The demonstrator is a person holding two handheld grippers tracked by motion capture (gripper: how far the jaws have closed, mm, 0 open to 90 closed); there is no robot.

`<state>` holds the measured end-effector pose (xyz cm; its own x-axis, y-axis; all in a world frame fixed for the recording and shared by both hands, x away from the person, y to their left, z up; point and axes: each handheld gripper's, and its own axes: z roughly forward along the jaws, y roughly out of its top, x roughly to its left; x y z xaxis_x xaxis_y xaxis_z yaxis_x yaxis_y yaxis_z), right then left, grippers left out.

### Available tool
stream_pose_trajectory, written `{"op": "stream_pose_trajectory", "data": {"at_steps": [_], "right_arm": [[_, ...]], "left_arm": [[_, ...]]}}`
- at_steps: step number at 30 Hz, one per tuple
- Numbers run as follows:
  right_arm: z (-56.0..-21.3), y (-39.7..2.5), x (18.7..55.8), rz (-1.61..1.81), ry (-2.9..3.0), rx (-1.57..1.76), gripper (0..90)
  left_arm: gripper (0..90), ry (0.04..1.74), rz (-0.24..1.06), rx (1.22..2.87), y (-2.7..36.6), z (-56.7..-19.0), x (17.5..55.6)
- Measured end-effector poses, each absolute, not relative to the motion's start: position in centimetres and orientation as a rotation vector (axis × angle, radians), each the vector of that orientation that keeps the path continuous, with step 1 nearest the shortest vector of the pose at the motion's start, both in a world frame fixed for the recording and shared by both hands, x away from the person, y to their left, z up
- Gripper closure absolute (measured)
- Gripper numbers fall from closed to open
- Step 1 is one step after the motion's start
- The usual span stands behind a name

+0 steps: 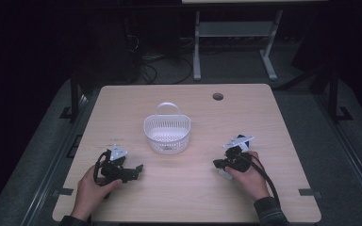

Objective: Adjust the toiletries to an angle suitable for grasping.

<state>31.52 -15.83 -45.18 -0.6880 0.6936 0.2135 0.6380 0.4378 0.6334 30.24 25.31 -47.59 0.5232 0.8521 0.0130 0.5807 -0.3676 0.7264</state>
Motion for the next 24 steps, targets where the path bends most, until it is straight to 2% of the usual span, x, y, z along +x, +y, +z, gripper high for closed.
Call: {"op": "stream_pose_trajectory", "data": {"at_steps": [24], "right_arm": [[-44.7,-19.7,28.5,1.049,2.548,1.264,90.0]], "left_arm": [[12.6,1.159,0.516,2.091,25.3,-47.6,30.2]]}}
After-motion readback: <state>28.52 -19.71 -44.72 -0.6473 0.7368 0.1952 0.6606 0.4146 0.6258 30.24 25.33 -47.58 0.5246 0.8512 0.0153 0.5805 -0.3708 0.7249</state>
